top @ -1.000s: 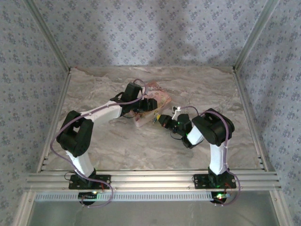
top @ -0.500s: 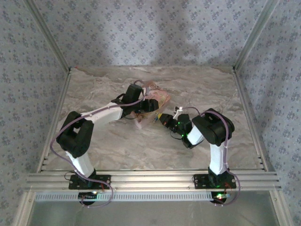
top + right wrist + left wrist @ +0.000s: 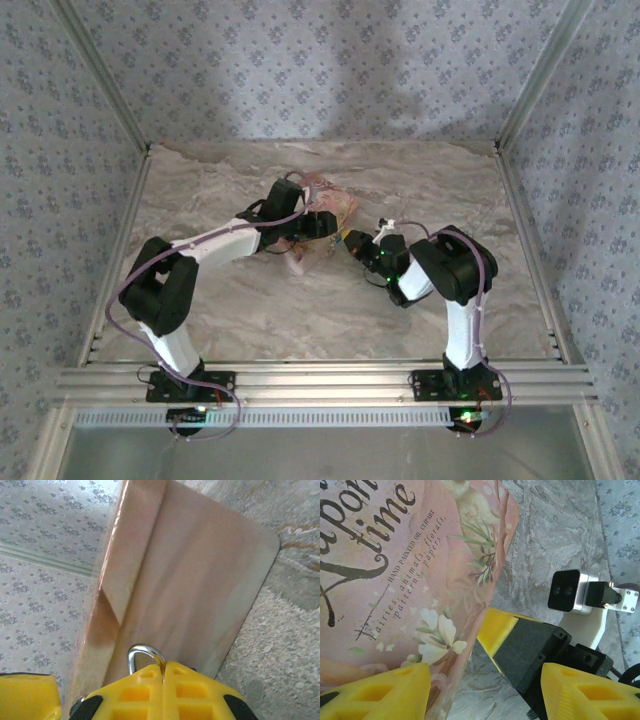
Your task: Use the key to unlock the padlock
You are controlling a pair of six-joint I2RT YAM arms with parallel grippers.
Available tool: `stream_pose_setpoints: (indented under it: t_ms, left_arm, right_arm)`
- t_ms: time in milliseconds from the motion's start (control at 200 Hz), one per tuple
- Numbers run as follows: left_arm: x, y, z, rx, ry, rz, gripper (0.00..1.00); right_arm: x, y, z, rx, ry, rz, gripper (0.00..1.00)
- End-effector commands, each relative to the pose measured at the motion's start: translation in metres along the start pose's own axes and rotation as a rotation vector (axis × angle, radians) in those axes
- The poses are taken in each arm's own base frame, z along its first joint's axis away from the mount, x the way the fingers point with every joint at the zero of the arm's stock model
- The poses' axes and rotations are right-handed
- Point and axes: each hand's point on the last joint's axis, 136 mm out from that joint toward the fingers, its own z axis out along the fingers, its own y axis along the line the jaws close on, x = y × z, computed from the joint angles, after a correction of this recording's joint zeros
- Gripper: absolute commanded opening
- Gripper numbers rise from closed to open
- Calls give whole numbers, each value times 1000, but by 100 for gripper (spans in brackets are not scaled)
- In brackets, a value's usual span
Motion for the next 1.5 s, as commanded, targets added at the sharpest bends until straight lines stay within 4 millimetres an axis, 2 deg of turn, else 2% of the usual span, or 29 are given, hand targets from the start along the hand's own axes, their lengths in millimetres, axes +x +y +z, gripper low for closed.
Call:
stream_pose_setpoints:
  t_ms: [0, 215, 320, 465, 600, 799, 879, 994, 1144, 1314, 1499]
  left_arm:
    - [39, 27, 0, -96, 124, -66, 61]
    - [11, 16, -23, -80, 49, -23, 65]
    - [-7, 7, -44, -76, -17, 17, 67]
    - [-28, 4, -80, -100, -129, 66, 71]
    - [-38, 16, -115, -148, -252, 83, 78]
    - [-43, 52, -167, -243, -442, 52, 86]
    - [-42, 65, -186, -273, -502, 29, 89]
    - [-39, 81, -207, -314, -566, 4, 92]
    - [-34, 94, -221, -343, -592, -24, 93]
    - [-30, 100, -226, -358, -593, -36, 94]
    - [-29, 103, -226, -362, -586, -45, 94]
  right_arm:
    - [-13, 1, -3, 28, -46, -29, 0]
    - [-26, 2, -27, 98, -66, -140, 0]
    - [-30, 6, -41, 133, -54, -220, 0]
    - [-31, 14, -63, 209, 7, -370, 0]
    - [-33, 31, -87, 264, 86, -528, 0]
    - [-29, 42, -129, 363, 231, -674, 0]
    - [-22, 40, -145, 413, 308, -691, 0]
    - [-10, 24, -165, 512, 402, -656, 0]
    - [7, -1, -176, 606, 500, -579, 0]
    - [26, -23, -175, 673, 629, -537, 0]
    - [38, -33, -166, 686, 701, -529, 0]
